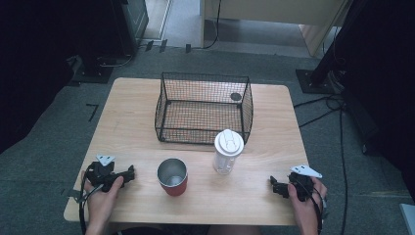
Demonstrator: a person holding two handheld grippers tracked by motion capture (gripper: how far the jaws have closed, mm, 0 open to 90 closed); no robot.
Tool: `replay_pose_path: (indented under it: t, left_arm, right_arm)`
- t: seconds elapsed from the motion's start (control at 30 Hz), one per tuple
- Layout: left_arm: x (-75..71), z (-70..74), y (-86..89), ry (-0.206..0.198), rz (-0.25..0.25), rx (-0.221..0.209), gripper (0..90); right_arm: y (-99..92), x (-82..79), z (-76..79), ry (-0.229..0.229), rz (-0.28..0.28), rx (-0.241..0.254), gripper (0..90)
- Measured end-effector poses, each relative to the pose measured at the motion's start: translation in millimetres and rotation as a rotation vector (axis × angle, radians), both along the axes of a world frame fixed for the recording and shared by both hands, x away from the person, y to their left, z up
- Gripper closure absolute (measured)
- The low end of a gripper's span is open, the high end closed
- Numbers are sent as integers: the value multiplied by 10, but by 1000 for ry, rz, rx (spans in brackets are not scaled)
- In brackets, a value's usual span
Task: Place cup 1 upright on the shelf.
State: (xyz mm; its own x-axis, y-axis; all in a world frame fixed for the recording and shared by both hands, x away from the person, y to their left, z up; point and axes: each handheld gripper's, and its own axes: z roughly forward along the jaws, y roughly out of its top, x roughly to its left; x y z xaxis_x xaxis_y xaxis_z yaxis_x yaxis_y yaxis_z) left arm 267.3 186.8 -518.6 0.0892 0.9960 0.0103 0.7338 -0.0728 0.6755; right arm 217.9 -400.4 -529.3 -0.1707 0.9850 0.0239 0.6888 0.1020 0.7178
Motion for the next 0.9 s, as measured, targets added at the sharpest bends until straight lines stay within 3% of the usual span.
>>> replay_pose_path:
  t: [0.17, 0.37, 0.53, 0.7, 0.9]
  left_arm:
    - [-84, 49, 54, -36, -52, -69, 0]
    - [-166, 220, 14, -77, -86, -53, 0]
    - [-288, 518, -55, -155, -126, -71, 0]
    - [-369, 677, -133, -186, -178, -79, 0]
    - [-487, 843, -246, -236, -249, -144, 0]
  right_arm:
    - [1, 0, 0, 1, 1, 1, 0]
    - [1, 0, 0, 1, 3, 2, 0]
    - [2, -1, -1, 0, 3, 2, 0]
    - [4, -1, -1, -1, 10, 1, 0]
    - [4, -1, -1, -1, 11, 1, 0]
